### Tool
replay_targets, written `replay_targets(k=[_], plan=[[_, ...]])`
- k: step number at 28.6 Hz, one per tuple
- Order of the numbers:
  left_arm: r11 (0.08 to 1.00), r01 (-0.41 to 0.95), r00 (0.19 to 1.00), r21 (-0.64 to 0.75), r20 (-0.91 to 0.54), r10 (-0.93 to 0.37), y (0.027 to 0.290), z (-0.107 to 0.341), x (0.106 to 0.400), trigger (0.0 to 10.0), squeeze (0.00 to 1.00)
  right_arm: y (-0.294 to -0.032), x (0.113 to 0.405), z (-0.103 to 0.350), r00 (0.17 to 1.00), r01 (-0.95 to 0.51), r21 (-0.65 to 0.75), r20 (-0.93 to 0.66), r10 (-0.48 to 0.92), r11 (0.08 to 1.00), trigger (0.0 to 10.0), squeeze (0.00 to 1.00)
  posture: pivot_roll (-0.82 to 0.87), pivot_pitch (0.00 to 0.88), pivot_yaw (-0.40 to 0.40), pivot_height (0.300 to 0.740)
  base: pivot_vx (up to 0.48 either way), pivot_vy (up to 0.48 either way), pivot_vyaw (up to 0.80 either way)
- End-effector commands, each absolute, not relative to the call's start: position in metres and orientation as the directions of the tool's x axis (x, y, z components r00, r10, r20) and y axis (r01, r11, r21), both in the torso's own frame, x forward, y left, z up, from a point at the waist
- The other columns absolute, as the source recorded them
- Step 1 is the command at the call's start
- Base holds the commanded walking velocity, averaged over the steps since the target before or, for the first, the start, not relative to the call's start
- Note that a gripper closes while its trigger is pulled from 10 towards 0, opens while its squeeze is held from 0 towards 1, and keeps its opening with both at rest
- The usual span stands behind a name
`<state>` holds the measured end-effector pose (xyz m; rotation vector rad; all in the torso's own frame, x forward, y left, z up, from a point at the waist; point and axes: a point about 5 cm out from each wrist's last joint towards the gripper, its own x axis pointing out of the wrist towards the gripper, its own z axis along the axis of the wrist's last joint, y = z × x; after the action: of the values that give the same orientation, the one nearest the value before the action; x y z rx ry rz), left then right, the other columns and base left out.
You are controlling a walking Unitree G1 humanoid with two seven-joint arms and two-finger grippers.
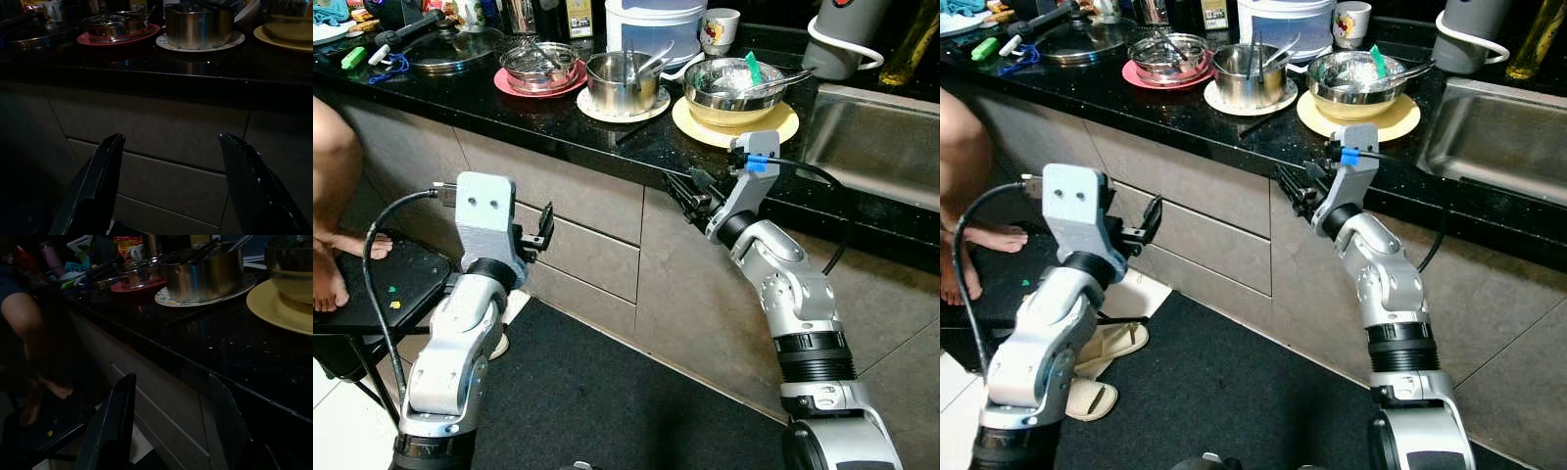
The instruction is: Kitchen organization
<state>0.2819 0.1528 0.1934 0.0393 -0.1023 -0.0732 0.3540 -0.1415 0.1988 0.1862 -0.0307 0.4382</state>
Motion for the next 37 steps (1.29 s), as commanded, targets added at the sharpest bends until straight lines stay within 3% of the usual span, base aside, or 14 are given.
replay_targets(k=[1, 5, 13, 29, 37], plan=[[0.996, 0.082, 0.990, 0.042, 0.109, -0.086, 0.151, 0.196, 0.282, 10.0, 0.00, -0.144, 0.356, 0.201, 0.911, -0.413, 0.195, 0.088, 0.403, 0.890, 10.0, 0.00, 0.00, 0.019, 0.003, 0.740, 0.274, 0.000, 0.00], [0.995, 0.088, 0.989, 0.041, 0.117, -0.092, 0.150, 0.199, 0.283, 10.0, 0.00, -0.144, 0.356, 0.201, 0.911, -0.412, 0.207, 0.093, 0.401, 0.887, 10.0, 0.00, 0.00, 0.021, 0.005, 0.740, 0.272, 0.000, 0.00], [0.994, 0.099, 0.987, 0.041, 0.123, -0.103, 0.149, 0.200, 0.283, 10.0, 0.00, -0.146, 0.355, 0.201, 0.912, -0.411, 0.222, 0.101, 0.398, 0.884, 10.0, 0.00, 0.00, 0.026, 0.007, 0.740, 0.274, 0.000, -0.77], [0.993, 0.110, 0.985, 0.046, 0.131, -0.115, 0.148, 0.204, 0.283, 10.0, 0.00, -0.150, 0.357, 0.206, 0.923, -0.385, 0.261, 0.134, 0.362, 0.885, 10.0, 0.00, 0.01, 0.027, 0.009, 0.740, 0.319, 0.000, 0.00], [0.992, 0.115, 0.983, 0.047, 0.139, -0.121, 0.147, 0.206, 0.282, 10.0, 0.00, -0.163, 0.361, 0.215, 0.942, -0.329, 0.342, 0.184, 0.281, 0.880, 10.0, 0.00, 0.01, 0.029, 0.010, 0.740, 0.368, 0.000, -0.80]])
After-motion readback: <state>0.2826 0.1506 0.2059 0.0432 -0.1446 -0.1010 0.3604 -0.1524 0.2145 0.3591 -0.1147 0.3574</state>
